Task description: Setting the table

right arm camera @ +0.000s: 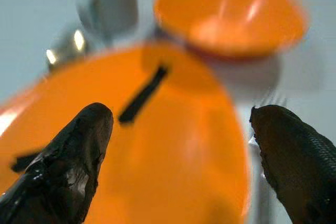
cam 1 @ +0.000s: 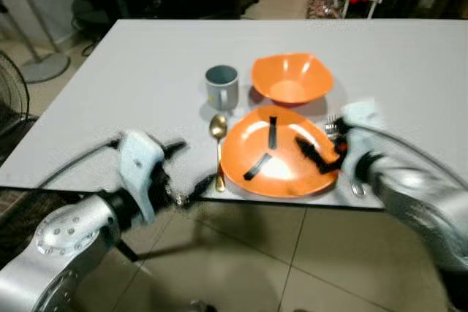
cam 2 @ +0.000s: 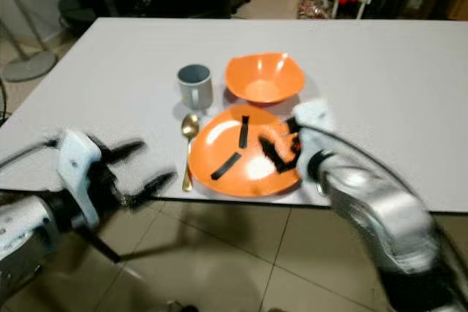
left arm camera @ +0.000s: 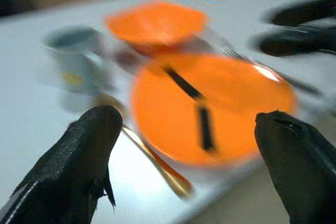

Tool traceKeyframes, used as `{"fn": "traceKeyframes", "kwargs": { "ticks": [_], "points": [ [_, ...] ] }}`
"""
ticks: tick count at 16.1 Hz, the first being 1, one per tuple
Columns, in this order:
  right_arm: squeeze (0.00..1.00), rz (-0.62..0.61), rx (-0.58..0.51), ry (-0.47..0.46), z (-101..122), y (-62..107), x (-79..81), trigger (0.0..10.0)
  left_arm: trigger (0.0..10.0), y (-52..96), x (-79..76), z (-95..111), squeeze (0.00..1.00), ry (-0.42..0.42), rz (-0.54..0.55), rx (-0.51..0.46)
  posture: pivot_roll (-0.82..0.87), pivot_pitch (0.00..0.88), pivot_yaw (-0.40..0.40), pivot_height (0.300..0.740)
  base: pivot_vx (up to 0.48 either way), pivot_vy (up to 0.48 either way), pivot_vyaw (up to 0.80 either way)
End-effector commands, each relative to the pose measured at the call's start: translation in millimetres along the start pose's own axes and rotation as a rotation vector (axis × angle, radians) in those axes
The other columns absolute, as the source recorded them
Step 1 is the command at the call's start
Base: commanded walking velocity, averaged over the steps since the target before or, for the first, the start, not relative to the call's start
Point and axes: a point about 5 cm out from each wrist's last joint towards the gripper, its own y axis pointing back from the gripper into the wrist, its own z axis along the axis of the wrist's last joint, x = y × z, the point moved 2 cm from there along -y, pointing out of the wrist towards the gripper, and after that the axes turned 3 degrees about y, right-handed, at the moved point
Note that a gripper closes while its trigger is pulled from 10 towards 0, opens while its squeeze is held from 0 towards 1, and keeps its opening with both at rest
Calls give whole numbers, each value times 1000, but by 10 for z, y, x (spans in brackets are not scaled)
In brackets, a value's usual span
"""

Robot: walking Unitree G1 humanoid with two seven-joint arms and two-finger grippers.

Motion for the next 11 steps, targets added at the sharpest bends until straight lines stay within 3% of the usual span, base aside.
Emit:
{"fn": "traceKeyframes", "kwargs": {
  "ticks": [1, 2, 3, 4, 7, 9, 11],
  "points": [
    [0, 9, -100, 32, 159, 112, 36, 10000, 10000, 28, 134, 80, 0, -12, 139, -43, -85, 51, 109, 740, 0, 0, 0],
    [1000, 2, -177, -39, 240, 199, 102, 10000, 10000, 1, 189, 136, 0, -17, 260, -107, -85, 51, 112, 740, 0, 0, 0],
    [1000, 5, -194, -54, 257, 208, 126, 10000, 10000, -7, 189, 136, 0, -12, 275, -113, -85, 51, 112, 740, 0, 0, 0],
    [1000, -51, -226, -52, 241, 200, 176, 10000, 10000, -68, 235, 109, 1000, 0, 362, -117, -80, 50, 113, 740, 0, 0, 800],
    [1000, -114, -278, -104, 227, 187, 243, 10000, 10000, -145, 282, 81, 1000, -74, 429, -96, -67, 48, 105, 740, 0, 0, 800],
    [1000, -152, -274, -217, 143, 164, 229, 10000, 10000, -168, 277, 67, 1000, -46, 460, -122, -58, 45, 107, 740, 0, 0, 800],
    [1000, -146, -255, -245, 87, 142, 229, 10000, 10000, -161, 271, 33, 1000, -37, 480, -106, -59, 43, 107, 740, 0, 0, 800]
  ]
}}
